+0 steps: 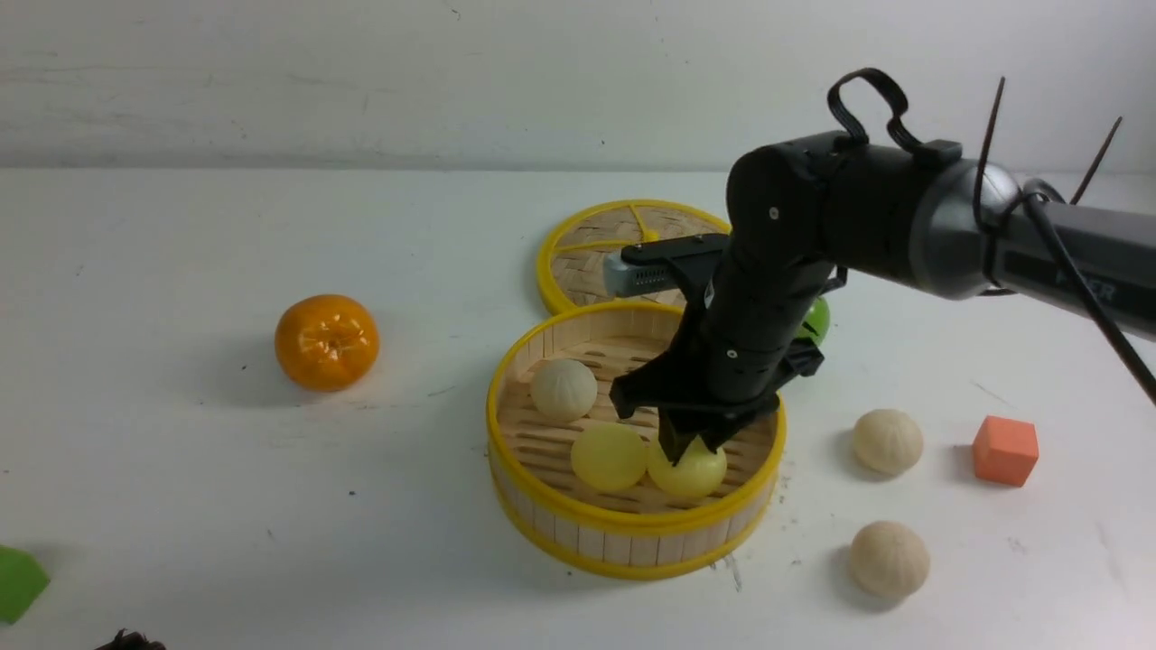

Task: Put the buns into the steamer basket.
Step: Use the right arm to put the steamed stuffed bun into the steamer, then use the right arm to grab a steamed stuffed bun

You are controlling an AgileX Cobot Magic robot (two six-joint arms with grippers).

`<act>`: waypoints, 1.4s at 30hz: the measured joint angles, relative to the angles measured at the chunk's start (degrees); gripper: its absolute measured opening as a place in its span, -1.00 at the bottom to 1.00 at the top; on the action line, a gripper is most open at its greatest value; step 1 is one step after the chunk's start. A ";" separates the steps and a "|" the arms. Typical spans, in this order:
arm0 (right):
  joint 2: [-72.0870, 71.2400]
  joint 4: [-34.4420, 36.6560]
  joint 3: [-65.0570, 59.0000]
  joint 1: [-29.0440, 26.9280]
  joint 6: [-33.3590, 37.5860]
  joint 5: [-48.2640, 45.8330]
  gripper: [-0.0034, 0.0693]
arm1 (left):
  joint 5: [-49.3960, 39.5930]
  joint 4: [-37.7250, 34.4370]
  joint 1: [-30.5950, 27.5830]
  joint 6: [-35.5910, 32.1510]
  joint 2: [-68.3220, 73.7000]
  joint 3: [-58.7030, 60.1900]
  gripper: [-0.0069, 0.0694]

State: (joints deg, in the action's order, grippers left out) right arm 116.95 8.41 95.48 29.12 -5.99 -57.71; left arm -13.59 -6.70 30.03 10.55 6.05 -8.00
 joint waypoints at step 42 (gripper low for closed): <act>-18.24 1.99 -32.57 -14.50 -1.75 11.86 -0.17 | -0.05 0.00 0.00 0.00 0.00 0.00 -0.50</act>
State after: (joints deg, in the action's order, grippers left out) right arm 98.71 10.40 62.92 14.61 -7.74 -45.85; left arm -13.65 -6.70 30.03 10.55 6.05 -8.00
